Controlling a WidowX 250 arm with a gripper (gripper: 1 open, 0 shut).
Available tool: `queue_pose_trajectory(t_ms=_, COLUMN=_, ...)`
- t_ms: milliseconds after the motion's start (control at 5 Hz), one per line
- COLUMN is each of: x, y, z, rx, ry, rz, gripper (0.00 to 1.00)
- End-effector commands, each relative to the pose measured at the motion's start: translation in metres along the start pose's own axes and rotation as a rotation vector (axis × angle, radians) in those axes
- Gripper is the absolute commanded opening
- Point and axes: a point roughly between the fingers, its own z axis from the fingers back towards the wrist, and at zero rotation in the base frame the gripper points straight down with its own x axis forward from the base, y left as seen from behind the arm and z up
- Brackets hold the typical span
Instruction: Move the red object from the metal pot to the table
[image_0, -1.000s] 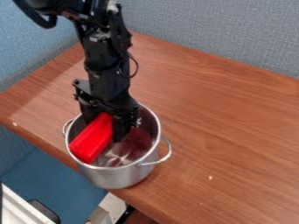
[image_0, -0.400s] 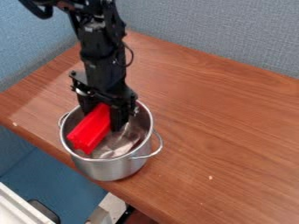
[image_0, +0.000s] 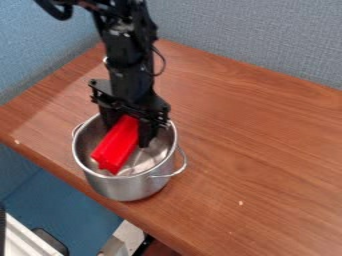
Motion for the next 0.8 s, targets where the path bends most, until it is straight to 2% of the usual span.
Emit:
queue_pose_trajectory(t_ms=0, x=0.003, y=-0.007, z=-0.011, rx=0.018, ry=-0.001, rz=0.056, gripper=0.00)
queue_pose_trajectory(t_ms=400, x=-0.003, y=-0.014, z=-0.014, rx=0.030, ry=0.004, rz=0.067, gripper=0.00)
queue_pose_trajectory(t_ms=600, x=0.004, y=-0.004, z=-0.018, rx=0.030, ry=0.009, rz=0.039, gripper=0.00)
